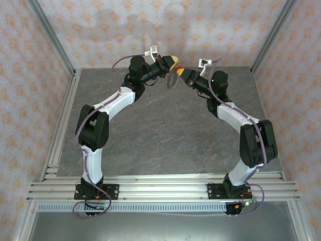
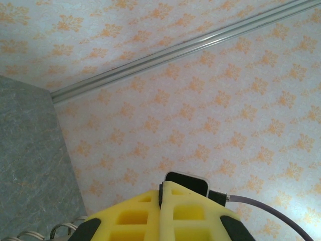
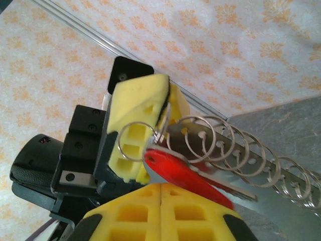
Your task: Put the keys on the keyring
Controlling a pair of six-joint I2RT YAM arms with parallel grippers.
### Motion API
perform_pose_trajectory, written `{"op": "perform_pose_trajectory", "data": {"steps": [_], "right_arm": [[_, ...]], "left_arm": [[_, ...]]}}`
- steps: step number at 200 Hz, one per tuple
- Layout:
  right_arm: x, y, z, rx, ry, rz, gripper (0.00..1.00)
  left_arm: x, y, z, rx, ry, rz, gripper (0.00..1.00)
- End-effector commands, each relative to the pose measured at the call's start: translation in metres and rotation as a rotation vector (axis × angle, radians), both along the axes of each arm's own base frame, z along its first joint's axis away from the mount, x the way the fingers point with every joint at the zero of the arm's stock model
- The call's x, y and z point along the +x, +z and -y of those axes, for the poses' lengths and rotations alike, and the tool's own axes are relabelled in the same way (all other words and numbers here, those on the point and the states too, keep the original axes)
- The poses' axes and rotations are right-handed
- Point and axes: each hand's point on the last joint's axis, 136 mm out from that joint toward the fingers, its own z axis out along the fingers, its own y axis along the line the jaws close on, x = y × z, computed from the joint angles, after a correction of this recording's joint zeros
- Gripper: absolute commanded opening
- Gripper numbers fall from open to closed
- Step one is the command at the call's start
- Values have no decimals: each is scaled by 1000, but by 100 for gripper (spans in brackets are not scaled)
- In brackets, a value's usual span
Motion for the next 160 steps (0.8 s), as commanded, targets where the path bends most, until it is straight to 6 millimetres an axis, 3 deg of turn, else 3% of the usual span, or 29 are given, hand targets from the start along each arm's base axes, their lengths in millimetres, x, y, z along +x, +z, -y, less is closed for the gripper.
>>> {"op": "perform_pose_trajectory", "data": {"steps": [1, 11, 32, 111, 160], "right_arm": [[-9, 21, 18, 1, -43, 95, 26], [-8, 23, 27, 6, -66, 98, 37], [-6, 27, 37, 7, -88, 106, 43], [10, 41, 26, 11, -42, 137, 45], [5, 41, 3, 16, 35, 157, 44]], "left_arm": [[-10, 47, -1, -55, 0, 108, 0], [-10, 47, -1, -56, 0, 107, 0], [-10, 48, -1, -58, -3, 107, 0], [-12, 54, 1, -67, -14, 113, 0], [-13, 57, 2, -73, -18, 117, 0]]}}
